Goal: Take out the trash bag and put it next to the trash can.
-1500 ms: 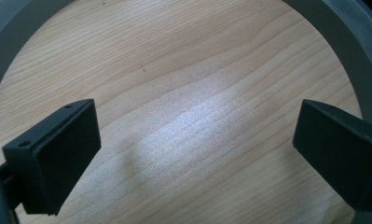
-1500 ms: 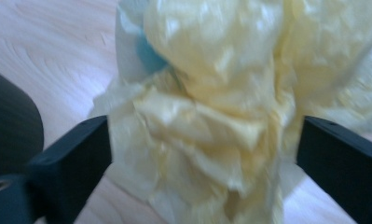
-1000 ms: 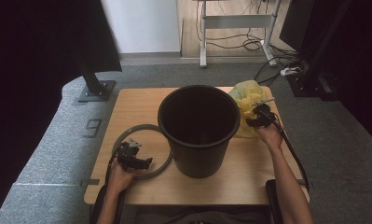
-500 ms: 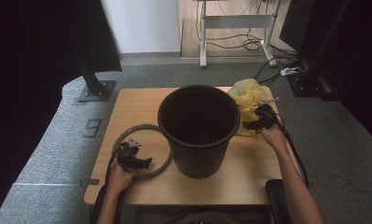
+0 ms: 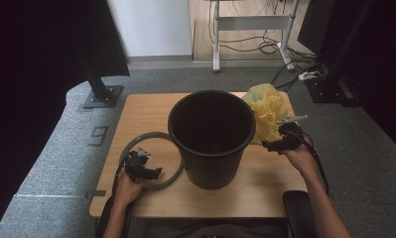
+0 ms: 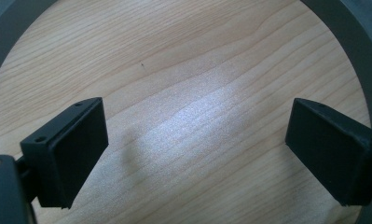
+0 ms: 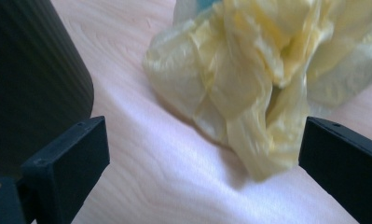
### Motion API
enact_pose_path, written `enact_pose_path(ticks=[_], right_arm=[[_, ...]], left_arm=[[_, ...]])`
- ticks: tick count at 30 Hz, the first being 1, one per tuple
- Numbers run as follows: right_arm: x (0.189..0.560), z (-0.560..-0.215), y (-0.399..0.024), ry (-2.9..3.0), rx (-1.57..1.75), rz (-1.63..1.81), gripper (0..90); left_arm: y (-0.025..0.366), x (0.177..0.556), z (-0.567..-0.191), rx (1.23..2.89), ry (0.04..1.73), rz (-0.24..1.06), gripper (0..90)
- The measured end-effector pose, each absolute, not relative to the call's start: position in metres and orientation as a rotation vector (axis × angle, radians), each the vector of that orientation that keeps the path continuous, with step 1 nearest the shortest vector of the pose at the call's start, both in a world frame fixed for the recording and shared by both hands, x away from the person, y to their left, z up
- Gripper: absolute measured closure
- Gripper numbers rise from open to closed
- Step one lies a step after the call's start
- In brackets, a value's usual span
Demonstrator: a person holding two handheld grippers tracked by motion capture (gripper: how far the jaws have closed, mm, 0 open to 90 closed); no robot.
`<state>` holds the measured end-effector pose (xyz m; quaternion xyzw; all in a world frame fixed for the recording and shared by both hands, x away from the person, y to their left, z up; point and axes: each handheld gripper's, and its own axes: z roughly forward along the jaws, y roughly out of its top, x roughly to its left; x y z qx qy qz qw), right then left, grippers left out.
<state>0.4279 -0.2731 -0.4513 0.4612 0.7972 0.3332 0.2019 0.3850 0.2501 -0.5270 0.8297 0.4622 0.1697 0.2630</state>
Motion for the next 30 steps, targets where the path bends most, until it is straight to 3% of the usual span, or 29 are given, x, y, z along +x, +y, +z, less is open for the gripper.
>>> enact_pose_path(ticks=[13,30], right_arm=[[0.399,-0.493,-0.296,2.207,1.383,0.869,1.5],[0.404,-0.554,-0.302,2.188,1.42,0.862,0.0]], left_arm=[[0.249,0.385,-0.528,2.249,1.259,0.467,5.5],[0.248,0.386,-0.528,2.266,1.264,0.465,6.2]])
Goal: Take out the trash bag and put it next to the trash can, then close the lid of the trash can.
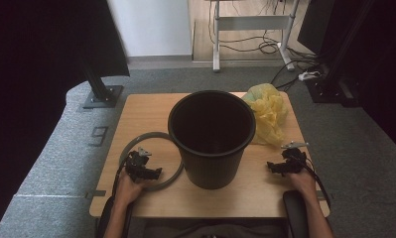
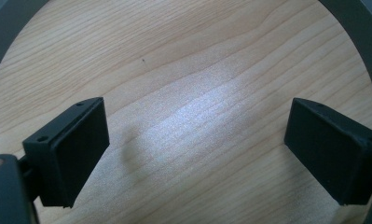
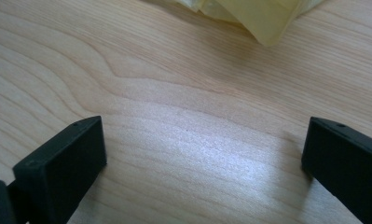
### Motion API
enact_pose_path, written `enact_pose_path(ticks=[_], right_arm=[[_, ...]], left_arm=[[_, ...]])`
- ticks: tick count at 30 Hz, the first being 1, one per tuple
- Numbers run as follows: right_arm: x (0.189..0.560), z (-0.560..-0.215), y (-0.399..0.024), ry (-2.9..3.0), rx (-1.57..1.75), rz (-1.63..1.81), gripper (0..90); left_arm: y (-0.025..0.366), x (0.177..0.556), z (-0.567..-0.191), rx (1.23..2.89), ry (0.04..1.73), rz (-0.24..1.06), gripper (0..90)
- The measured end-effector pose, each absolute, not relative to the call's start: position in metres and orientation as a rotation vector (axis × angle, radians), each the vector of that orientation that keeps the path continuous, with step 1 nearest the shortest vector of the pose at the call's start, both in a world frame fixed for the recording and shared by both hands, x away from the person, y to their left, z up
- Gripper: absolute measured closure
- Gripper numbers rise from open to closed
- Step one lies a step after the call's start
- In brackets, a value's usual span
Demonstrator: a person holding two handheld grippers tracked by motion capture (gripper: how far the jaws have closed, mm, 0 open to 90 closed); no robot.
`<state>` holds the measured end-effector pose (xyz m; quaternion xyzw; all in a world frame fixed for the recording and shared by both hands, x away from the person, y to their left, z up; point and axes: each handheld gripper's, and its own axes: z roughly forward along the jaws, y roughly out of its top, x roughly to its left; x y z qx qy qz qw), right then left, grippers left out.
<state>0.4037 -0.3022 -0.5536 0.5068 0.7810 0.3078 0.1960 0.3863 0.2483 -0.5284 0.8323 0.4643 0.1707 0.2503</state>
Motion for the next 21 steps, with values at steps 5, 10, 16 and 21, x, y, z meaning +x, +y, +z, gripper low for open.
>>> enact_pose_path(ticks=[5,10,16,21], right_arm=[[0.401,-0.557,-0.304,2.165,1.388,0.911,0.0],[0.4,-0.558,-0.304,2.161,1.386,0.917,0.0],[0.4,-0.558,-0.304,2.163,1.384,0.918,0.0],[0.4,-0.558,-0.304,2.164,1.383,0.918,0.0]], left_arm=[[0.247,0.386,-0.529,2.274,1.264,0.464,9.3],[0.249,0.388,-0.529,2.273,1.273,0.437,10.0],[0.254,0.391,-0.526,2.265,1.239,0.348,0.0],[0.264,0.395,-0.516,2.273,1.248,0.39,0.0]])
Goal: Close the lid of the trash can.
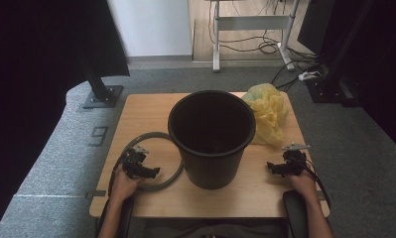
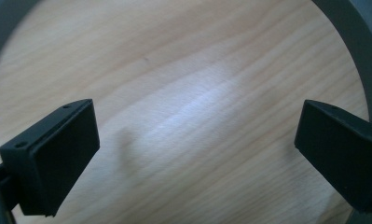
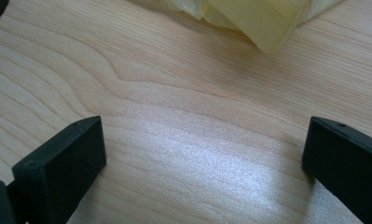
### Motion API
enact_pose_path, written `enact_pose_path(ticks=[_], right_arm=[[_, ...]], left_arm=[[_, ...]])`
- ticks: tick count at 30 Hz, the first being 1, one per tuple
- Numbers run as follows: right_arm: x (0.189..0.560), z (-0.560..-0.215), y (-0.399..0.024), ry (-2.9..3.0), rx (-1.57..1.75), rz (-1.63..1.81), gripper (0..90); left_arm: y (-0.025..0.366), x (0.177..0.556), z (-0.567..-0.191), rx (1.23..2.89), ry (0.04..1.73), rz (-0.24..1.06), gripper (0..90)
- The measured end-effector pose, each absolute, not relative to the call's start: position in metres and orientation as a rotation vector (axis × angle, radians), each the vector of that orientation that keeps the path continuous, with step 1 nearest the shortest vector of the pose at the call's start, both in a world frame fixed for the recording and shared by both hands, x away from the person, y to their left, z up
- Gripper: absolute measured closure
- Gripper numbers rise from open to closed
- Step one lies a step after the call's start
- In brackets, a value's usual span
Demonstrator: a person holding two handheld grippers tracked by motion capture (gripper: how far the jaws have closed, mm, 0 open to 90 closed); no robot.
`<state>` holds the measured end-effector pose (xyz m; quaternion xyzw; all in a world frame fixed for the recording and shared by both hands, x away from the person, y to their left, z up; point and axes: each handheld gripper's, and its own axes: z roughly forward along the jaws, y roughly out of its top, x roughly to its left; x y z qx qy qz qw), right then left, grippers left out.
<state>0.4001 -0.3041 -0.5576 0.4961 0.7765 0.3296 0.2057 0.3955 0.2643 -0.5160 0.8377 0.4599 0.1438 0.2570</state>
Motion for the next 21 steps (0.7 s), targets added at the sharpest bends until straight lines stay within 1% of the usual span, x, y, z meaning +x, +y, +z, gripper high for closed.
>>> enact_pose_path(ticks=[3,13,17,21], right_arm=[[0.4,-0.558,-0.304,2.166,1.38,0.92,0.0],[0.399,-0.558,-0.303,2.171,1.374,0.921,0.0],[0.399,-0.558,-0.303,2.171,1.374,0.921,0.0],[0.399,-0.558,-0.303,2.172,1.372,0.921,0.0]], left_arm=[[0.276,0.401,-0.509,2.228,1.261,0.388,0.0],[0.317,0.417,-0.5,2.143,1.343,0.47,0.0],[0.332,0.423,-0.506,2.113,1.394,0.465,0.0],[0.339,0.428,-0.519,2.126,1.422,0.456,0.0]])
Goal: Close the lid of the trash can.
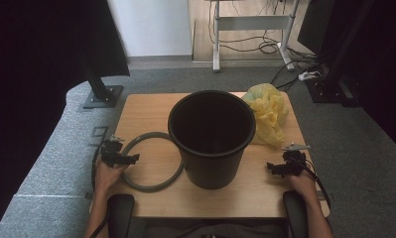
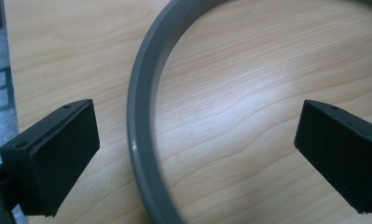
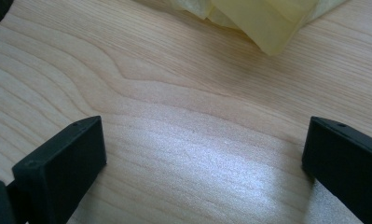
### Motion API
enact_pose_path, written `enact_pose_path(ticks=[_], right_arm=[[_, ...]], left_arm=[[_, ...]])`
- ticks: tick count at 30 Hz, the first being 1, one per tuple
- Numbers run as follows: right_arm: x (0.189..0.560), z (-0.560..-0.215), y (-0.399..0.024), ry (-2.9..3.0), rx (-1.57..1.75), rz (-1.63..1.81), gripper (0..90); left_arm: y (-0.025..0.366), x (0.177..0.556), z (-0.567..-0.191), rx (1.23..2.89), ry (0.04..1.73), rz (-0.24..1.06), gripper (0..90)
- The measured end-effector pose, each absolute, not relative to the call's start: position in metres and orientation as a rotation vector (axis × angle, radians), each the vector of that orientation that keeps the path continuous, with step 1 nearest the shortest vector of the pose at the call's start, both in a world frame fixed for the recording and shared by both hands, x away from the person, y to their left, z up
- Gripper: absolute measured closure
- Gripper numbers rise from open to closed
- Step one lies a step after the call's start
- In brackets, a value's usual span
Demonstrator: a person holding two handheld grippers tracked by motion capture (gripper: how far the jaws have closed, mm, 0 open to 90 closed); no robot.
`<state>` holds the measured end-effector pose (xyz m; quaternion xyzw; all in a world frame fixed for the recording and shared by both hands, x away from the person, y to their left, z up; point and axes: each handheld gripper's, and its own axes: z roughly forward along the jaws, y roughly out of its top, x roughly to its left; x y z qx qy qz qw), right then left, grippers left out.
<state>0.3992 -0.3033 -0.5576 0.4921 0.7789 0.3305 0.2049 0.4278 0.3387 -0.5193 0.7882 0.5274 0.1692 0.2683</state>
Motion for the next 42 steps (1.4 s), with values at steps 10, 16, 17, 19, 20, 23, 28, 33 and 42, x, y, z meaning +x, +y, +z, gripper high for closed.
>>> enact_pose_path(ticks=[10,16,17,19,20,23,28,33,42], right_arm=[[0.399,-0.558,-0.303,2.173,1.371,0.922,0.0],[0.399,-0.558,-0.302,2.174,1.369,0.921,0.0],[0.399,-0.558,-0.302,2.174,1.369,0.922,0.0],[0.399,-0.558,-0.302,2.175,1.37,0.922,0.0],[0.399,-0.558,-0.302,2.175,1.369,0.923,0.0],[0.399,-0.558,-0.302,2.177,1.368,0.923,0.0],[0.399,-0.558,-0.302,2.178,1.367,0.923,0.0],[0.399,-0.558,-0.302,2.179,1.366,0.923,0.0],[0.399,-0.558,-0.302,2.179,1.366,0.924,0.0]], left_arm=[[0.34,0.429,-0.54,2.138,1.431,0.474,0.0],[0.343,0.426,-0.546,2.093,1.37,0.483,0.0],[0.343,0.426,-0.546,2.092,1.371,0.484,0.0],[0.344,0.426,-0.546,2.086,1.374,0.487,0.0],[0.344,0.426,-0.546,2.082,1.376,0.489,1.0],[0.345,0.424,-0.545,2.057,1.377,0.506,7.7],[0.351,0.422,-0.543,2.013,1.409,0.538,25.6],[0.354,0.422,-0.541,1.998,1.432,0.547,38.4],[0.356,0.425,-0.535,1.983,1.513,0.517,76.2]])
